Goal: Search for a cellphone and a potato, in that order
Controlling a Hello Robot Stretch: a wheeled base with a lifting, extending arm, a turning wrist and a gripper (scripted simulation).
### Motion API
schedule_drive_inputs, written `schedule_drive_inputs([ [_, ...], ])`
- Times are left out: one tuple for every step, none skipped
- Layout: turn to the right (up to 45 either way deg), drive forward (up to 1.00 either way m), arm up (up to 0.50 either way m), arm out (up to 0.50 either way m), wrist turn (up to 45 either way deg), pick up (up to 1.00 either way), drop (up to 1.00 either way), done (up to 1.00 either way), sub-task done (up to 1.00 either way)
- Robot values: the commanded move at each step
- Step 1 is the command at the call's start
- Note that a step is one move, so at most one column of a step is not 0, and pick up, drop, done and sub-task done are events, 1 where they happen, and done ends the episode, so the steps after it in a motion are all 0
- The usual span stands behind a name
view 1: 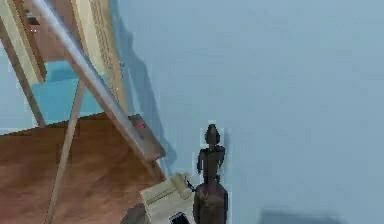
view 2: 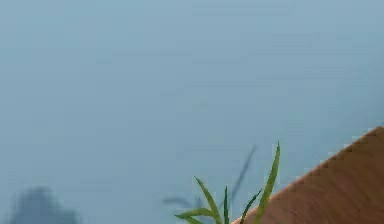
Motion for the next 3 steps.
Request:
schedule_drive_inputs([
  [-45.0,0.00,0.00,0.00,0.0,0.00,0.00,0.00,0.00],
  [-45.0,0.00,0.00,0.00,0.0,0.00,0.00,0.00,0.00],
  [-36.0,0.00,0.00,0.00,0.0,0.00,0.00,0.00,0.00],
])
